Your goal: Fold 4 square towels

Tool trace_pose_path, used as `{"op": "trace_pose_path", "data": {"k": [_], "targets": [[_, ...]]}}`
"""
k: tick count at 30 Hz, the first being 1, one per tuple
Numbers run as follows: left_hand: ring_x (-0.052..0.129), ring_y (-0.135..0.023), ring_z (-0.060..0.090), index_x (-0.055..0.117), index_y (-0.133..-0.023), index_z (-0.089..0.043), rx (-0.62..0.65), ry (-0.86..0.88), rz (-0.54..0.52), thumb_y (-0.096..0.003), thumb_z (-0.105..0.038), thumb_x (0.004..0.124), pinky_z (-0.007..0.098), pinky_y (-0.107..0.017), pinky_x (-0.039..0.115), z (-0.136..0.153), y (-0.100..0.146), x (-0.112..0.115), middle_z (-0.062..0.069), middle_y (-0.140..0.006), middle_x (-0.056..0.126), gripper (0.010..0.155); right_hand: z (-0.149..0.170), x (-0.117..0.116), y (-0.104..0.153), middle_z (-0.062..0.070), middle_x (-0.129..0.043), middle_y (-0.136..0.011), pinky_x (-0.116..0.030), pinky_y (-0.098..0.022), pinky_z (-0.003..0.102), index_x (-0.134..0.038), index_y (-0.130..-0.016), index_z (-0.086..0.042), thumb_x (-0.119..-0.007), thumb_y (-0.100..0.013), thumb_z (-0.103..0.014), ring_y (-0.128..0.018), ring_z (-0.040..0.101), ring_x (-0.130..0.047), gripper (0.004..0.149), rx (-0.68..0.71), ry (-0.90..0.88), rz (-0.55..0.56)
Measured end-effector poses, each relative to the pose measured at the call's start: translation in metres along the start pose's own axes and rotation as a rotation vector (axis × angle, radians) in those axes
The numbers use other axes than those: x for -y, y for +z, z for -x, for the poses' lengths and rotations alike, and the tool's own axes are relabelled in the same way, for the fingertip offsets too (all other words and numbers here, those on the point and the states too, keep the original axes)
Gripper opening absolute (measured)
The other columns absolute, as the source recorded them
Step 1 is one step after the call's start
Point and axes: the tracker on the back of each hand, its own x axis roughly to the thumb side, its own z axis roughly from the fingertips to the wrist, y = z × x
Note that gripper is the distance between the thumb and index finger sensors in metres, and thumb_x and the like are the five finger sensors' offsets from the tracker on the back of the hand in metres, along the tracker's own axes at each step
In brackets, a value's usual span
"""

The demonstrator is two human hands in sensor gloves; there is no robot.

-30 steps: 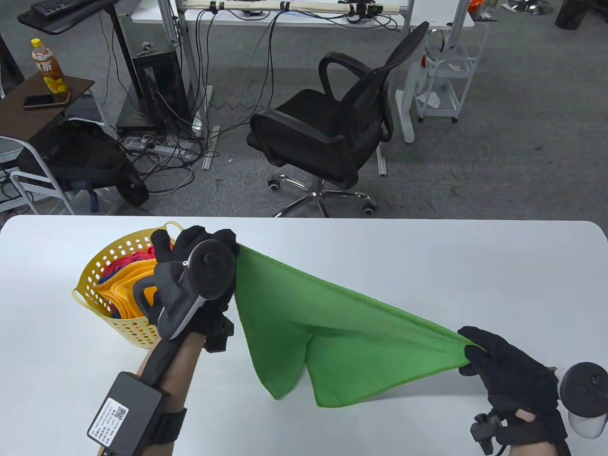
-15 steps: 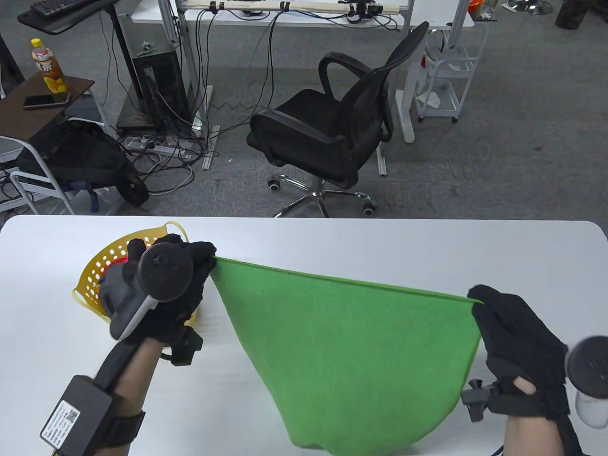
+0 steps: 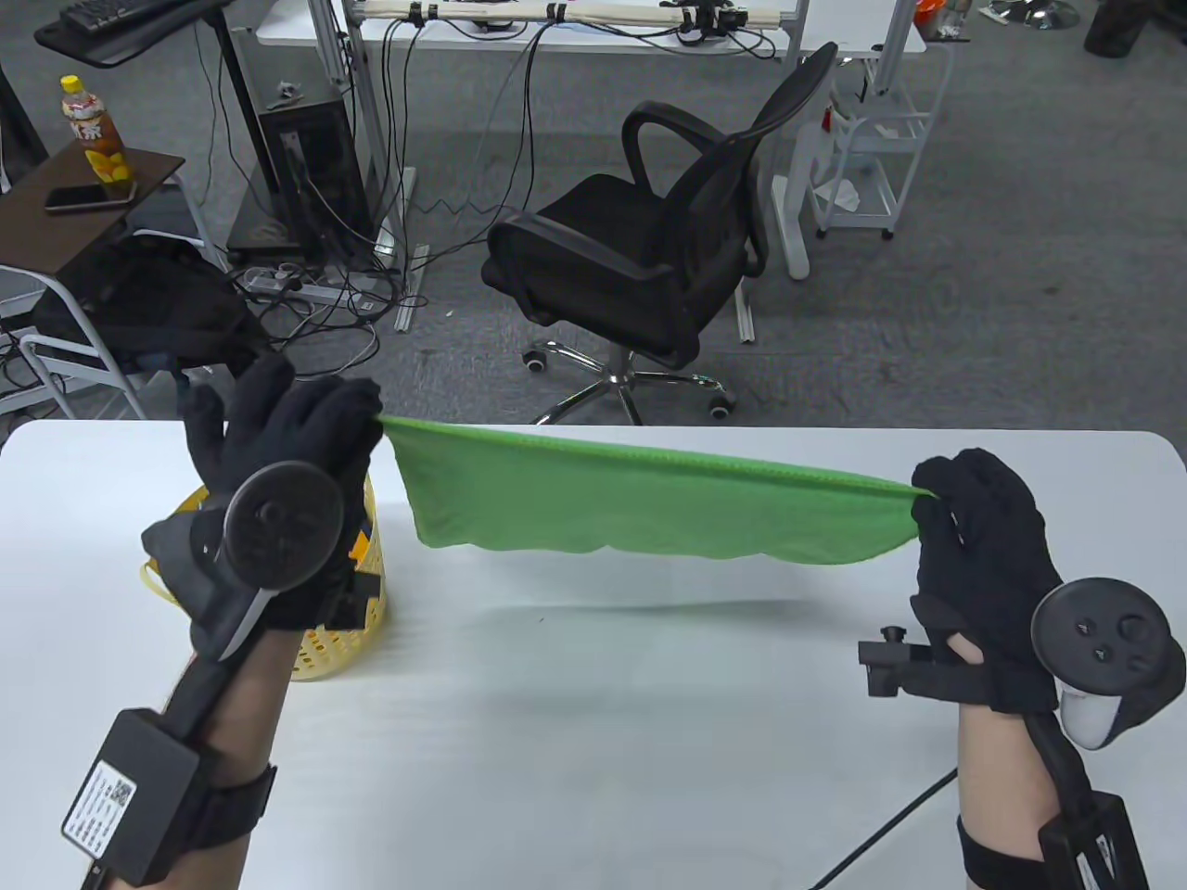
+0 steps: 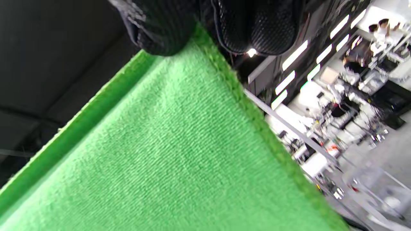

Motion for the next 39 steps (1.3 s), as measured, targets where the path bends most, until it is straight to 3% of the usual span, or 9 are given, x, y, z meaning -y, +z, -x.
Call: {"op": "trace_pose_path", "data": {"k": [5, 10, 12, 15, 20, 24, 31, 36, 39], "targets": [[0.074, -0.109, 0.029, 0.092, -0.087, -0.036, 0.099, -0.098, 0.28, -0.0483, -0.045, 0.081, 0.062, -0.086, 0.039, 0.012, 0.09, 0.06, -0.006, -0.093, 0.095, 0.041, 0.071, -0.024, 0.059, 0.032, -0.061, -0.112, -0.036, -0.061, 0.083, -0.089, -0.089, -0.012, -0.083, -0.051, -0.027, -0.096, 0.058, -0.058, 0.041, -0.098, 0.115, -0.301], [0.073, -0.109, 0.03, 0.093, -0.087, -0.037, 0.108, -0.127, 0.645, -0.0478, -0.046, 0.082, 0.062, -0.086, 0.04, 0.026, 0.178, 0.133, -0.005, -0.095, 0.094, 0.041, 0.133, -0.061, 0.128, 0.035, -0.053, -0.115, -0.033, -0.061, 0.083, -0.09, -0.089, -0.012, -0.082, -0.052, -0.027, -0.1, 0.062, -0.046, 0.041, -0.256, 0.369, -0.757], [0.071, -0.11, 0.031, 0.092, -0.087, -0.036, 0.095, -0.116, 0.776, -0.0484, -0.046, 0.081, 0.062, -0.086, 0.039, 0.031, 0.199, 0.146, -0.004, -0.097, 0.093, 0.041, 0.144, -0.065, 0.147, 0.036, -0.052, -0.115, -0.032, -0.061, 0.083, -0.09, -0.089, -0.011, -0.082, -0.052, -0.027, -0.1, 0.062, -0.044, 0.041, -0.291, 0.365, -0.833], [0.07, -0.11, 0.032, 0.092, -0.088, -0.036, 0.086, -0.113, 0.855, -0.0489, -0.046, 0.081, 0.062, -0.086, 0.039, 0.035, 0.213, 0.151, -0.003, -0.099, 0.091, 0.041, 0.144, -0.062, 0.158, 0.038, -0.052, -0.114, -0.032, -0.06, 0.083, -0.09, -0.089, -0.009, -0.082, -0.052, -0.026, -0.098, 0.064, -0.043, 0.042, -0.293, 0.363, -0.901], [0.069, -0.111, 0.032, 0.091, -0.088, -0.036, 0.099, -0.122, 0.857, -0.0496, -0.046, 0.08, 0.061, -0.087, 0.039, 0.029, 0.205, 0.142, -0.003, -0.1, 0.09, 0.041, 0.131, -0.05, 0.153, 0.039, -0.053, -0.113, -0.031, -0.06, 0.083, -0.09, -0.088, -0.006, -0.083, -0.052, -0.025, -0.098, 0.065, -0.043, 0.042, -0.253, 0.367, -0.879], [0.069, -0.111, 0.031, 0.091, -0.089, -0.036, 0.083, -0.141, 0.783, -0.0498, -0.046, 0.081, 0.06, -0.088, 0.04, 0.013, 0.169, 0.154, -0.003, -0.101, 0.089, 0.042, 0.131, -0.061, 0.123, 0.038, -0.052, -0.114, -0.03, -0.061, 0.083, -0.089, -0.088, -0.004, -0.082, -0.052, -0.025, -0.099, 0.064, -0.043, 0.042, -0.311, 0.422, -0.808], [0.071, -0.11, 0.029, 0.089, -0.09, -0.037, 0.013, -0.309, 0.769, -0.0501, -0.045, 0.08, 0.055, -0.088, 0.045, -0.021, 0.094, 0.242, -0.004, -0.101, 0.088, 0.042, 0.164, -0.12, 0.05, 0.037, -0.052, -0.114, -0.03, -0.061, 0.083, -0.088, -0.088, -0.004, -0.082, -0.053, -0.025, -0.099, 0.063, -0.042, 0.042, -0.478, 0.541, -0.716], [0.072, -0.109, 0.028, 0.088, -0.089, -0.039, -0.06, -0.426, 0.749, -0.0497, -0.047, 0.079, 0.054, -0.087, 0.047, -0.024, 0.075, 0.304, -0.005, -0.101, 0.088, 0.041, 0.205, -0.157, 0.034, 0.034, -0.056, -0.113, -0.032, -0.062, 0.082, -0.086, -0.09, -0.009, -0.08, -0.052, -0.029, -0.099, 0.061, -0.047, 0.044, -0.572, 0.634, -0.608], [0.068, -0.111, 0.03, 0.074, -0.103, -0.038, -0.095, -0.451, 0.777, -0.0502, -0.049, 0.075, 0.055, -0.087, 0.045, -0.018, 0.081, 0.322, -0.003, -0.11, 0.078, 0.053, 0.214, -0.16, 0.041, 0.037, -0.042, -0.115, -0.029, -0.061, 0.083, -0.057, -0.109, -0.005, -0.079, -0.05, -0.041, -0.1, 0.063, -0.038, 0.072, -0.597, 0.682, -0.64]]}}
